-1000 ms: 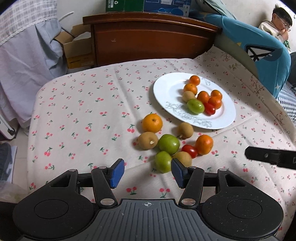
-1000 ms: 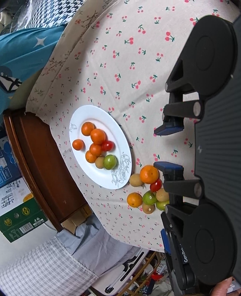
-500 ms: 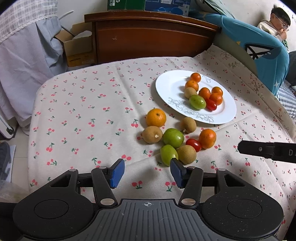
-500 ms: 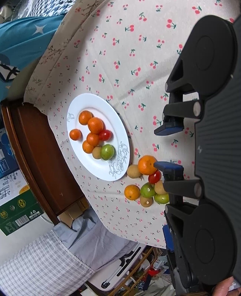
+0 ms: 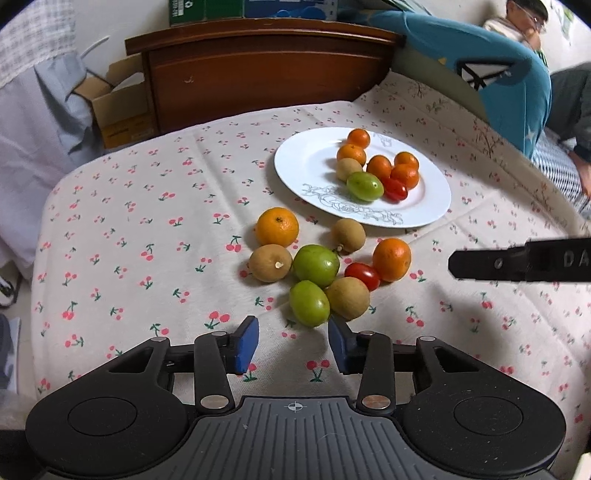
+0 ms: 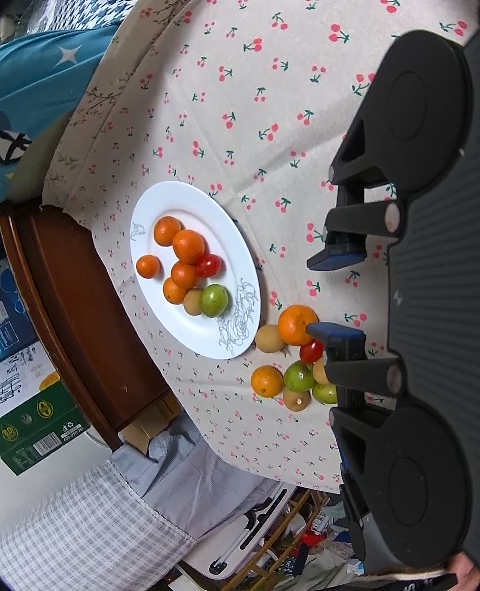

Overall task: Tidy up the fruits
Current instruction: 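Move both open tools down toward the fruit pile, then grasp a green fruit with the left tool while the right tool grasps a mandarin, then carry the green fruit and mandarin over the white plate with both tools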

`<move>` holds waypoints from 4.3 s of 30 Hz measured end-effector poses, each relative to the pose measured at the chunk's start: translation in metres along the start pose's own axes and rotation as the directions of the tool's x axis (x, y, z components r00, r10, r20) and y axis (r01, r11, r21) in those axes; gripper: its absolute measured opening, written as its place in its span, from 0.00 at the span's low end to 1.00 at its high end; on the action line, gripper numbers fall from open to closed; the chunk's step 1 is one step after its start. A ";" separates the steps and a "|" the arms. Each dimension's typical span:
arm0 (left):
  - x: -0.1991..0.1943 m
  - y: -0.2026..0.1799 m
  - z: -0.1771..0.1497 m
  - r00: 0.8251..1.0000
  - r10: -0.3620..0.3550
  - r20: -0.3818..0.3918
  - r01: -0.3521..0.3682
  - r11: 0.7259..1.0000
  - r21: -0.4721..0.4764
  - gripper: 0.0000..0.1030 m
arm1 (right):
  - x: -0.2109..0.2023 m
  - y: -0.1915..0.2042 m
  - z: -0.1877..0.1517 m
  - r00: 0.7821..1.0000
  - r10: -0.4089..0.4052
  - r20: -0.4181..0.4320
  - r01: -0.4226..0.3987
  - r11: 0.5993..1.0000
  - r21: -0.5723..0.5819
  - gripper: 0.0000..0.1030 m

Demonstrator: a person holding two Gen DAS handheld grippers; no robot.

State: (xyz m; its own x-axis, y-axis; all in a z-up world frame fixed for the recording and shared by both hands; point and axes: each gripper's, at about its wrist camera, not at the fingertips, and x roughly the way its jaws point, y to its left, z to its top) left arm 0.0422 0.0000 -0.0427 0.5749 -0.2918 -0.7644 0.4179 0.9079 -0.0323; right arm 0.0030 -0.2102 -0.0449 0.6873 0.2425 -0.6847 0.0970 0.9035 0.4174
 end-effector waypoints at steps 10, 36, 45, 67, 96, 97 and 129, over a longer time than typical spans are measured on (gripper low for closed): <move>0.008 0.001 0.001 1.000 -0.016 0.007 0.016 1.000 0.014 0.37 | -0.003 0.001 0.007 1.000 0.031 0.004 -0.031 0.999 0.041 0.31; 0.017 0.002 0.007 0.997 -0.069 0.047 0.069 0.998 0.002 0.33 | 0.027 0.001 0.008 0.998 0.063 -0.010 -0.063 0.997 0.038 0.33; 0.015 0.000 0.005 0.997 -0.069 0.046 0.068 0.998 0.014 0.33 | 0.041 0.002 0.007 1.000 0.021 -0.021 -0.021 1.000 0.019 0.36; 0.000 0.001 0.008 0.995 -0.048 0.089 0.049 0.999 -0.009 0.23 | 0.036 0.009 0.005 1.000 0.026 -0.016 -0.027 0.999 -0.036 0.29; -0.031 -0.002 0.051 0.972 -0.079 0.220 0.089 0.996 -0.033 0.23 | -0.012 0.015 0.035 0.993 0.093 0.078 -0.089 0.994 -0.061 0.29; -0.031 -0.001 0.054 0.972 -0.082 0.222 0.092 0.995 -0.033 0.23 | -0.014 0.014 0.038 0.992 0.099 0.080 -0.094 0.994 -0.061 0.29; 0.036 0.000 0.112 0.983 -0.117 0.145 0.118 0.993 0.002 0.23 | 0.030 -0.018 0.104 0.995 0.053 0.089 -0.052 0.999 -0.018 0.29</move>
State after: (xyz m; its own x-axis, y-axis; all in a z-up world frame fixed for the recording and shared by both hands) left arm 0.1415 -0.0443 0.0014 0.6178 -0.4363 -0.6543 0.4839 0.8667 -0.1210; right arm 0.0967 -0.2559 -0.0115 0.7529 0.2576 -0.6056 0.0483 0.8961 0.4413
